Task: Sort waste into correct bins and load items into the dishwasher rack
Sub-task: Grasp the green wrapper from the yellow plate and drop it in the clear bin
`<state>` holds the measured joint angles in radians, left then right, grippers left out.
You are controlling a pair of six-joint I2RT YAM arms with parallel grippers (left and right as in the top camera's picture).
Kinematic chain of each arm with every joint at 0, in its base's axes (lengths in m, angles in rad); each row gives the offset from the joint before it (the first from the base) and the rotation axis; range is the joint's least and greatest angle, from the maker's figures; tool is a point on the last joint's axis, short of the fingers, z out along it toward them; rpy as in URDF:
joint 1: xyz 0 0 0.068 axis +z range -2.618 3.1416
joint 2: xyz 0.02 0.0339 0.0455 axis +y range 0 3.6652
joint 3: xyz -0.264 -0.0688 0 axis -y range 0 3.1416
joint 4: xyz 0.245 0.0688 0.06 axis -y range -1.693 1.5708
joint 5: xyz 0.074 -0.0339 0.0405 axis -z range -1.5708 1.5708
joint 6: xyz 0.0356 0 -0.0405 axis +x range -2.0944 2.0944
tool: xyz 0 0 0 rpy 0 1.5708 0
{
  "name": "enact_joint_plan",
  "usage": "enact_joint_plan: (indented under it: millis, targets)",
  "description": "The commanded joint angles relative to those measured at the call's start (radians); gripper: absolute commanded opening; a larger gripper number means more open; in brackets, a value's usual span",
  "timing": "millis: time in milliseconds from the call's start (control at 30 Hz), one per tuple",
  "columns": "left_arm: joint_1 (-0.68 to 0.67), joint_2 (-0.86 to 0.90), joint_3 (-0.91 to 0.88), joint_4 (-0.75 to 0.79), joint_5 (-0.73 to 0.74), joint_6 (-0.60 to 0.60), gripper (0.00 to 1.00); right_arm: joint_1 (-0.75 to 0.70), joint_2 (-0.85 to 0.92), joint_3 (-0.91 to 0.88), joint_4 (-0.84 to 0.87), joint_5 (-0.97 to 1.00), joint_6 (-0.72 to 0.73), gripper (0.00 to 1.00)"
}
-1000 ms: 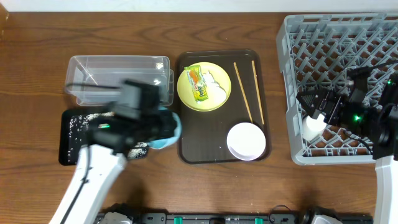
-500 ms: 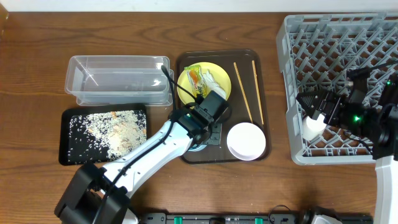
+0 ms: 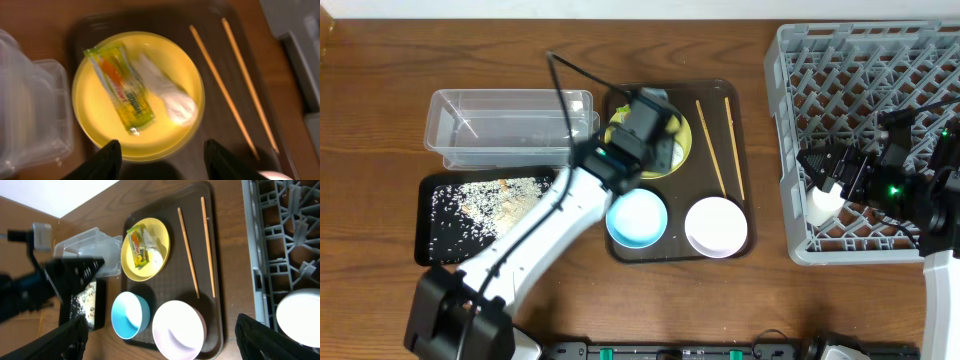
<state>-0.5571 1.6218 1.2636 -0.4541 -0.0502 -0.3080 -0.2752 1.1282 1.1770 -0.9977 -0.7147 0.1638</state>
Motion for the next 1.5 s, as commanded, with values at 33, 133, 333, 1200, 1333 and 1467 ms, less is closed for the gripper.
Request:
enact_joint_plan:
  millis: [33, 133, 333, 1200, 1333, 1467]
  targets:
    - [0.096, 0.129, 0.027, 0.042, 0.08, 0.091, 0.55, 0.008, -0.003, 0.006, -0.002, 0.019, -0.015, 0.92]
    - [0.131, 0.229, 0.051, 0.066, 0.172, 0.111, 0.55, 0.008, -0.003, 0.006, -0.002, 0.02, -0.016, 0.92]
    - [0.135, 0.364, 0.061, 0.125, 0.189, 0.113, 0.55, 0.008, -0.003, 0.006, -0.002, 0.034, -0.015, 0.92]
    - [0.217, 0.148, 0.212, -0.265, -0.13, 0.091, 0.06, 0.008, -0.003, 0.006, -0.01, 0.034, -0.015, 0.92]
    - [0.323, 0.189, 0.212, -0.298, -0.132, 0.04, 0.06, 0.008, -0.003, 0.006, -0.014, 0.033, -0.015, 0.92]
    - [0.386, 0.182, 0.214, -0.281, -0.001, 0.037, 0.27, 0.008, -0.003, 0.006, -0.022, 0.033, -0.015, 0.92]
